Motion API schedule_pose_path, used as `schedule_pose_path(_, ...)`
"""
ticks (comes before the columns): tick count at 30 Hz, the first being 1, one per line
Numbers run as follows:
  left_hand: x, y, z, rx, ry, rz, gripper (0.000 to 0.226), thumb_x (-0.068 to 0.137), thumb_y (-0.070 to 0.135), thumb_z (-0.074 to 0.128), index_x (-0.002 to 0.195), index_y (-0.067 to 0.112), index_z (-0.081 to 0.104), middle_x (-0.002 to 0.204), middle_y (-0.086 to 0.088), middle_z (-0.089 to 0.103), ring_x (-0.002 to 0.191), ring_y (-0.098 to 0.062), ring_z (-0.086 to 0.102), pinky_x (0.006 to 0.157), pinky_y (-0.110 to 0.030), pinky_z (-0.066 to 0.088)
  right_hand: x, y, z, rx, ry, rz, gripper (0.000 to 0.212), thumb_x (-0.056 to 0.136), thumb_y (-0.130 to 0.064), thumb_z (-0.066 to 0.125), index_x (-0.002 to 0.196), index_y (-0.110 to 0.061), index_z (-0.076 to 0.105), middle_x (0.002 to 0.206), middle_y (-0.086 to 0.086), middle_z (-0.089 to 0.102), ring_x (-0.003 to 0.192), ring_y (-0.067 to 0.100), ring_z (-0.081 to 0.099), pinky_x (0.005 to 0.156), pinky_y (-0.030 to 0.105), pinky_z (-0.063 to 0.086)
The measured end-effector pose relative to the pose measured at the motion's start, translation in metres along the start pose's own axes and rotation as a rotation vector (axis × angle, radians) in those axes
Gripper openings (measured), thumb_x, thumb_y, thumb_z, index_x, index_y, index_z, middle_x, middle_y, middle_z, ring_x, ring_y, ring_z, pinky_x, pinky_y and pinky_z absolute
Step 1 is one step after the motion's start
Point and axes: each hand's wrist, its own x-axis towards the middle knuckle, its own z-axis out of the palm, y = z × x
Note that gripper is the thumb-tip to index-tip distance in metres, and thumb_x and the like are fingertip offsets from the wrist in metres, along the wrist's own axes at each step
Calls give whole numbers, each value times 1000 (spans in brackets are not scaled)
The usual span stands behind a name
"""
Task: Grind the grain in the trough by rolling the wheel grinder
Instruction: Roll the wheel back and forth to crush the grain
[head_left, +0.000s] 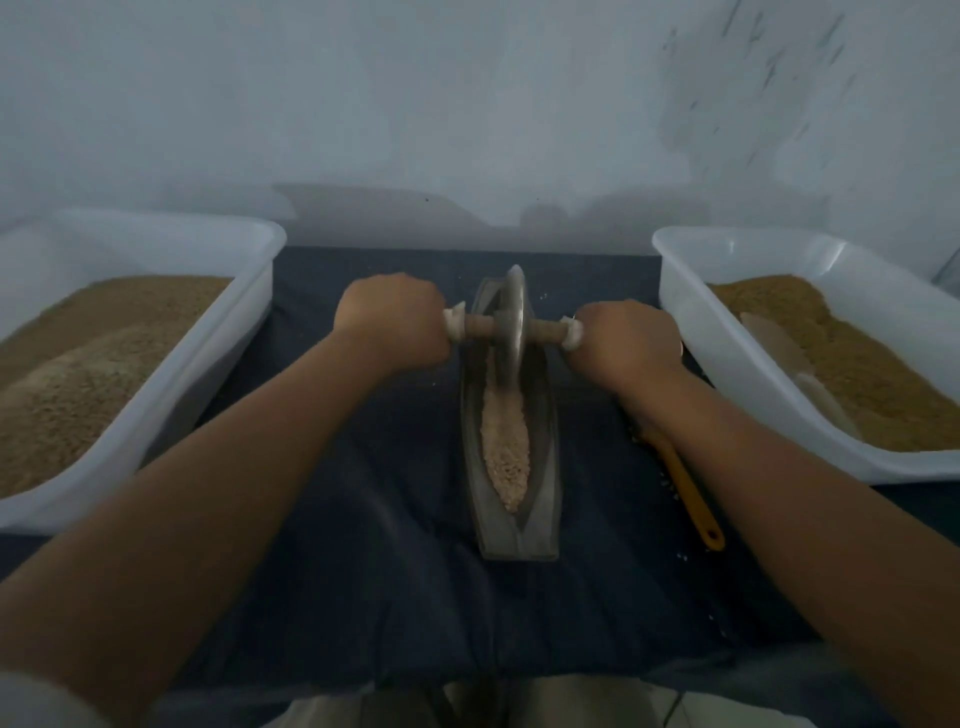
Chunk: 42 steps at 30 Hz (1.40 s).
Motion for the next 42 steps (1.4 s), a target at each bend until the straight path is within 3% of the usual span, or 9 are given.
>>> schedule_pose_path(5, -43, 2, -2, 45, 12, 71, 28, 81, 44, 61, 64, 25, 50, 64, 8, 49, 59, -21, 52, 59, -29, 44, -43, 7, -2, 57, -67, -24, 47, 100, -54, 45, 63, -26, 55, 60, -8, 56, 55, 12, 56, 56, 31, 48)
schedule_pose_path(9, -90, 1, -1, 148, 139, 180, 35, 73, 47, 64, 55, 27, 43, 48, 11, 39, 40, -8, 33, 47, -20, 18, -95, 15, -7, 57, -73, -60, 45, 84, -68, 34, 62, -33, 52, 53, -12, 51, 48, 3, 48, 45, 25, 31)
schedule_pose_path(17, 4, 1, -5, 3, -45, -25, 25, 81, 48, 63, 73, 24, 62, 72, 4, 61, 63, -21, 59, 62, -34, 50, 0, 1, -1, 40, -42, 3, 38, 100, -51, 53, 69, -28, 51, 75, -5, 62, 65, 17, 57, 55, 30, 35)
schedule_pose_path(24, -62, -9, 19, 1, 30, 83, 27, 74, 51, 58, 63, 27, 50, 60, 10, 51, 51, -13, 45, 50, -24, 30, -62, 7, -12, 19, -32, -92, 34, 95, -48, 55, 66, -30, 51, 61, -9, 53, 55, 11, 53, 55, 32, 49)
schedule_pose_path(27, -92, -14, 26, 7, 83, 141, 31, 72, 54, 57, 58, 29, 44, 50, 11, 43, 43, -8, 38, 46, -21, 20, -95, 12, -20, 34, 80, -215, 34, 85, -57, 46, 59, -34, 42, 47, -12, 41, 41, 2, 37, 41, 24, 28)
schedule_pose_path(30, -68, -12, 26, -54, 16, 75, 32, 74, 53, 55, 58, 26, 50, 55, 10, 51, 48, -13, 48, 48, -23, 30, -70, 8, -12, 44, 88, -189, 44, 96, -56, 43, 59, -33, 42, 51, -12, 43, 45, 4, 40, 46, 24, 23)
schedule_pose_path(33, -15, -6, 14, -67, -21, -18, 31, 79, 51, 56, 67, 22, 58, 70, 5, 61, 63, -23, 60, 61, -32, 48, -16, 3, -7, 3, 50, -81, 38, 99, -48, 54, 67, -28, 51, 65, -8, 54, 60, 16, 55, 57, 33, 47)
schedule_pose_path(36, 9, 1, 5, -53, -40, -27, 27, 82, 46, 60, 71, 22, 62, 73, 2, 63, 65, -23, 61, 66, -36, 55, 8, 2, -9, -10, -17, -17, 35, 96, -50, 57, 69, -26, 55, 69, -6, 57, 69, 22, 63, 62, 34, 51)
schedule_pose_path(42, -60, -14, 13, -69, -98, 200, 27, 67, 51, 51, 63, 24, 54, 61, 8, 56, 57, -16, 56, 52, -26, 40, -74, 13, -8, 78, -16, -132, 47, 93, -60, 40, 57, -31, 47, 51, -11, 49, 45, 6, 49, 48, 31, 47)
